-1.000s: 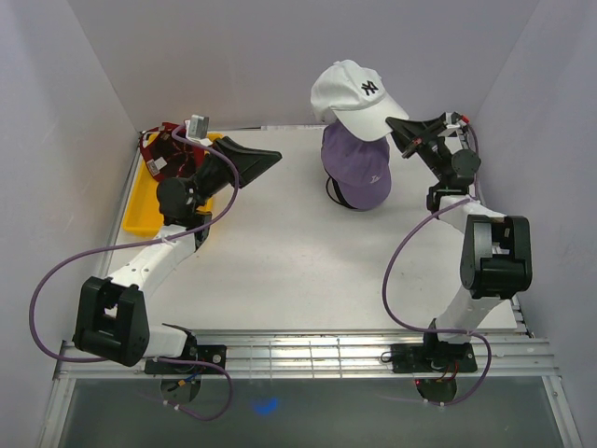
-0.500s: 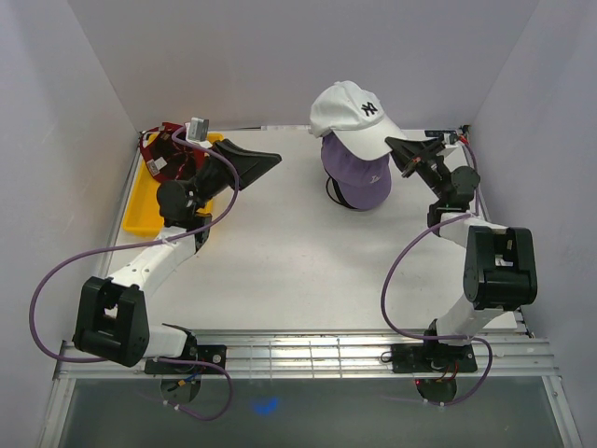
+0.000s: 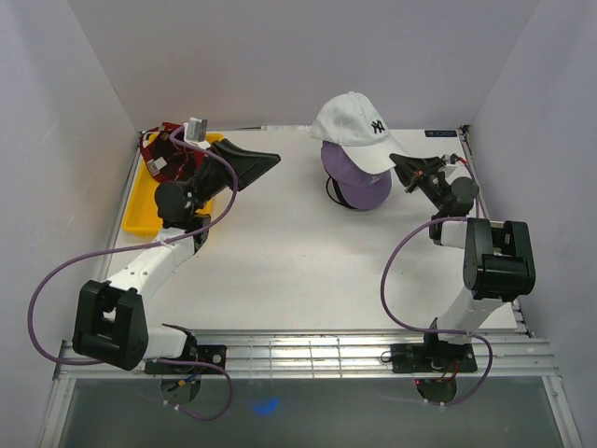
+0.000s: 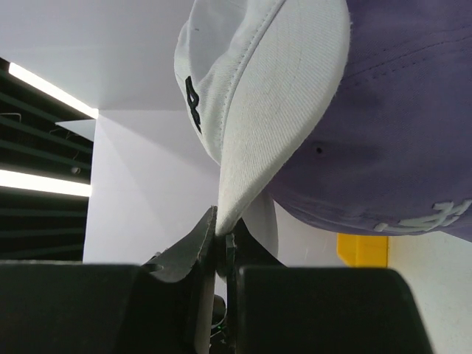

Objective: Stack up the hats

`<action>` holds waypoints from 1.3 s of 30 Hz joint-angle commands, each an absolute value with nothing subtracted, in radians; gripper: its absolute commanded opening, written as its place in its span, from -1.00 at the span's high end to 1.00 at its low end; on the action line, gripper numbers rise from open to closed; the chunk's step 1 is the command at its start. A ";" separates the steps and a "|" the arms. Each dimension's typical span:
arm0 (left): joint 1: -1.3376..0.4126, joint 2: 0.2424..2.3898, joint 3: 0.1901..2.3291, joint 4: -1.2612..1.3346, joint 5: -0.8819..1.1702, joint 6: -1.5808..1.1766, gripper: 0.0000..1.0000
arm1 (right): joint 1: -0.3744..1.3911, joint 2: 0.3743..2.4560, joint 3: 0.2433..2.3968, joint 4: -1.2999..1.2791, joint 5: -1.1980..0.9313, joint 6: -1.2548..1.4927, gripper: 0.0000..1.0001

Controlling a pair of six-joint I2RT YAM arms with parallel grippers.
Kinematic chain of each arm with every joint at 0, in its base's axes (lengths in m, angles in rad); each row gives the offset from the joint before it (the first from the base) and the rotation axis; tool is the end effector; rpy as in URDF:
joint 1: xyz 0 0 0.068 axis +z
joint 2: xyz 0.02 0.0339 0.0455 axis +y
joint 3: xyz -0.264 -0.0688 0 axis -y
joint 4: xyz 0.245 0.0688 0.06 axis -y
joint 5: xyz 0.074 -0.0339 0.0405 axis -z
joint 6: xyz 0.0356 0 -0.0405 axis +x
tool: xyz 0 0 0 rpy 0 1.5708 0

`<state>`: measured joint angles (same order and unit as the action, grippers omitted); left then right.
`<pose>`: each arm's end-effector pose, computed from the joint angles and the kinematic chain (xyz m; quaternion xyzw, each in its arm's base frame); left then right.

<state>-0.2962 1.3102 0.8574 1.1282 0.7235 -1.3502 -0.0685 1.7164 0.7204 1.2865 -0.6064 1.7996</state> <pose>0.2582 -0.1034 0.3783 0.0721 0.5104 -0.7224 0.4609 0.3414 -0.0031 0.2313 0.3160 0.5315 0.6984 0.3604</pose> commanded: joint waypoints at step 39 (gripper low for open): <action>-0.291 1.545 1.023 1.068 0.701 -1.286 -0.08 | -0.083 1.885 0.465 1.885 -0.710 1.664 0.84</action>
